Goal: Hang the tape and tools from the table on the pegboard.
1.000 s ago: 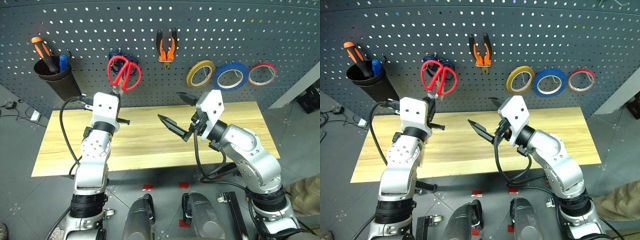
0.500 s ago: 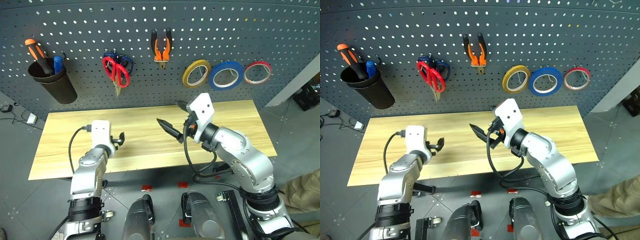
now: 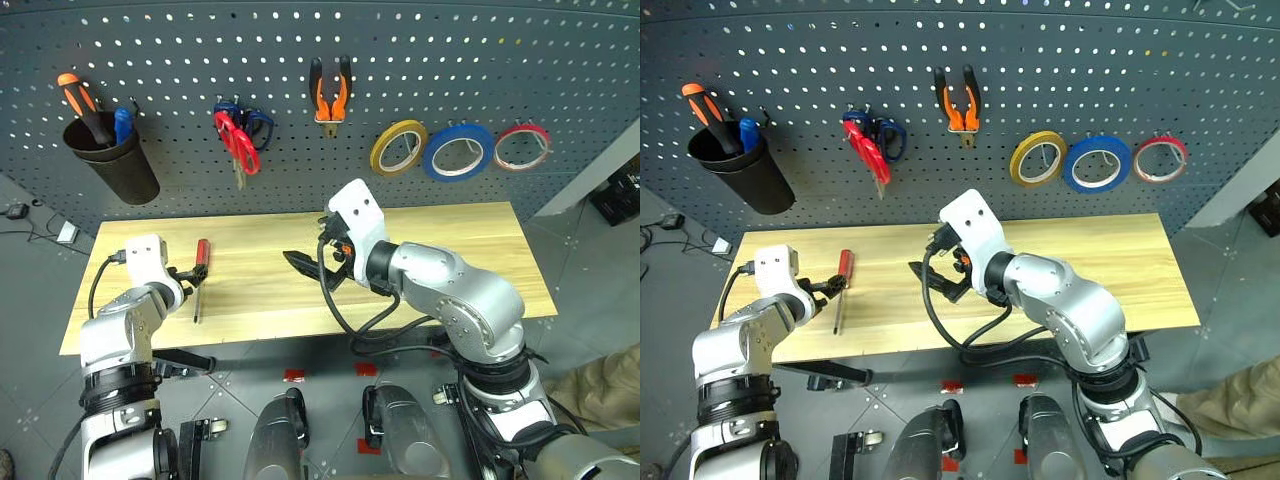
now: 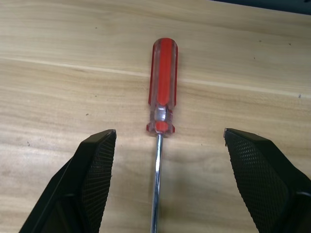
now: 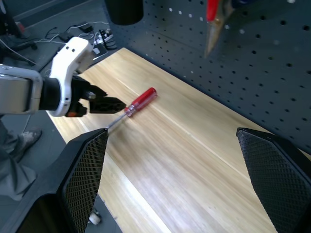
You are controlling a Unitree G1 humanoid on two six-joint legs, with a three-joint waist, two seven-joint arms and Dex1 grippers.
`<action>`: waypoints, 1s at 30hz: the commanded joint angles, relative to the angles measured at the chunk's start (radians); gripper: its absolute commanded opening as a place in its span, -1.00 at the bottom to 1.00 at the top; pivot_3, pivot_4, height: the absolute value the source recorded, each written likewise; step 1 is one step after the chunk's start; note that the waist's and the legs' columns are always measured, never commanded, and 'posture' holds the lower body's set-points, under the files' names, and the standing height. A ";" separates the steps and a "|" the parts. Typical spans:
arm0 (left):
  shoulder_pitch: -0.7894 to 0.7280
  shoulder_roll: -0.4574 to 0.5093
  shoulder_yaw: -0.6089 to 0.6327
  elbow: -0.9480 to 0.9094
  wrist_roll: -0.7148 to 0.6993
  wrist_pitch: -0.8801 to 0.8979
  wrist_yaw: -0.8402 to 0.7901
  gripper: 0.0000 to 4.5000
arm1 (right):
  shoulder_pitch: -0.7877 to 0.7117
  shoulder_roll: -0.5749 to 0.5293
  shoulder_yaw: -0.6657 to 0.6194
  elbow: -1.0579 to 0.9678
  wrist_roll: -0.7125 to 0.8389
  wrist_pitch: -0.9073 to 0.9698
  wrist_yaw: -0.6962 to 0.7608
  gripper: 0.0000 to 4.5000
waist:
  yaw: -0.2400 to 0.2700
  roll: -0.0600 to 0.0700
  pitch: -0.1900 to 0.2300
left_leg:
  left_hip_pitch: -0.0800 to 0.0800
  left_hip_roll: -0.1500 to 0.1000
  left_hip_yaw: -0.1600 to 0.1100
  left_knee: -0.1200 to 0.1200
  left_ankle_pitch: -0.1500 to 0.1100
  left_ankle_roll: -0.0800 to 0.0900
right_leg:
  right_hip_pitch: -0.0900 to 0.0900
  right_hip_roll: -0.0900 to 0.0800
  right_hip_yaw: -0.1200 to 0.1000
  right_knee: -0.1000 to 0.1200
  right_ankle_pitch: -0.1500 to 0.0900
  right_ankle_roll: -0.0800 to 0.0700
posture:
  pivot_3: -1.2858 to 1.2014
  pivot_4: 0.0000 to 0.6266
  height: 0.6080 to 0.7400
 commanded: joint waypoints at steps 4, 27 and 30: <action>-0.149 0.082 -0.097 0.267 0.055 -0.122 -0.071 0.66 | -0.042 0.057 0.005 -0.031 0.021 0.069 -0.027 1.00 | 0.007 -0.001 0.018 | -0.001 0.000 0.001 0.000 0.000 0.000 | -0.002 0.000 0.001 0.000 0.000 0.000 | -0.15 0.24 1.00; -0.302 0.176 -0.231 0.723 0.164 -0.523 -0.251 -0.60 | -0.082 -0.021 0.077 -0.060 0.022 0.003 0.039 1.00 | -0.020 -0.002 0.056 | -0.004 0.000 0.003 -0.002 0.000 -0.001 | -0.005 -0.001 0.000 -0.002 -0.003 -0.003 | -0.21 0.04 1.00; -0.193 0.199 -0.222 0.546 0.136 -0.539 -0.324 -0.60 | -0.068 -0.054 0.098 -0.067 0.008 -0.114 0.073 1.00 | -0.037 -0.003 0.055 | -0.005 0.000 0.003 -0.002 -0.001 -0.001 | -0.006 -0.002 0.000 -0.002 -0.003 -0.003 | -0.21 -0.05 1.00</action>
